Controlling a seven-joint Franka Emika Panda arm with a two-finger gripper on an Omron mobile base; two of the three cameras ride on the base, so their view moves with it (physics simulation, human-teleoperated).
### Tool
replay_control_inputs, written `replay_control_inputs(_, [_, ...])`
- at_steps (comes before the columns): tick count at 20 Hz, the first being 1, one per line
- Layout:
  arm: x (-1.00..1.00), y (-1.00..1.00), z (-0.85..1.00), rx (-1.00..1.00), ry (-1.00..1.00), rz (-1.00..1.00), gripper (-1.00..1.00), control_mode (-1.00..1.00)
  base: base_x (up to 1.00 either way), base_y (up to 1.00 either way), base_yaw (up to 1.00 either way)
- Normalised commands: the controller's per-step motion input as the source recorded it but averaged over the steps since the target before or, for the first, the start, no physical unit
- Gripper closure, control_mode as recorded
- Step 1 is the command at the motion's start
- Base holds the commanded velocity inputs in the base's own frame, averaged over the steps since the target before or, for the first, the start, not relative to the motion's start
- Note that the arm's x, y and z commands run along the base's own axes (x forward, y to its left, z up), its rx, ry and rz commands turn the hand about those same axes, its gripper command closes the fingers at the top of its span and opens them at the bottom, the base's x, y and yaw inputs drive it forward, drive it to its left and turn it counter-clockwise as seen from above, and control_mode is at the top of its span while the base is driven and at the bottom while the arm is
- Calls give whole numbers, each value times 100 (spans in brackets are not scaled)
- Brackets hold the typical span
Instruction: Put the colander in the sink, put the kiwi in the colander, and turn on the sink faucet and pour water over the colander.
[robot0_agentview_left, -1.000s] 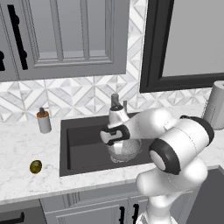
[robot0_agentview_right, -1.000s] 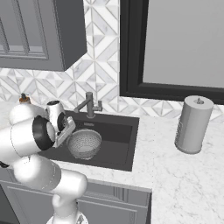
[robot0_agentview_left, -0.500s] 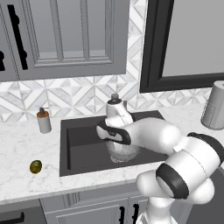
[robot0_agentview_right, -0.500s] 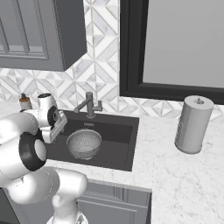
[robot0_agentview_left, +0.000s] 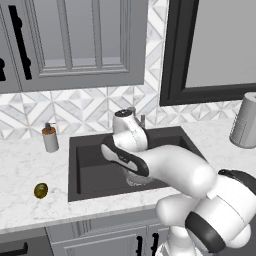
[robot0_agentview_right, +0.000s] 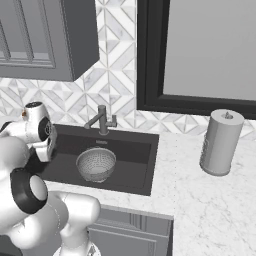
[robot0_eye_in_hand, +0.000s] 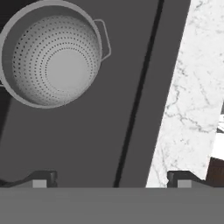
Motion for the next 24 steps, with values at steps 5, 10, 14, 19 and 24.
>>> replay_control_inputs(5, [-14, 62, 26, 0, 0, 43, -100, -100, 0, 0, 0])
replay_control_inputs(10, [-11, 63, 18, 0, 0, 45, -100, -100, 0, 0, 0])
replay_control_inputs(14, [-14, 62, 12, 0, 0, 48, -100, -100, 0, 0, 0])
replay_control_inputs(19, [-22, 70, 5, 0, 0, 47, -100, -100, 0, 0, 0])
replay_control_inputs(24, [-19, 93, 0, 0, -3, 35, -100, -100, 0, 0, 0])
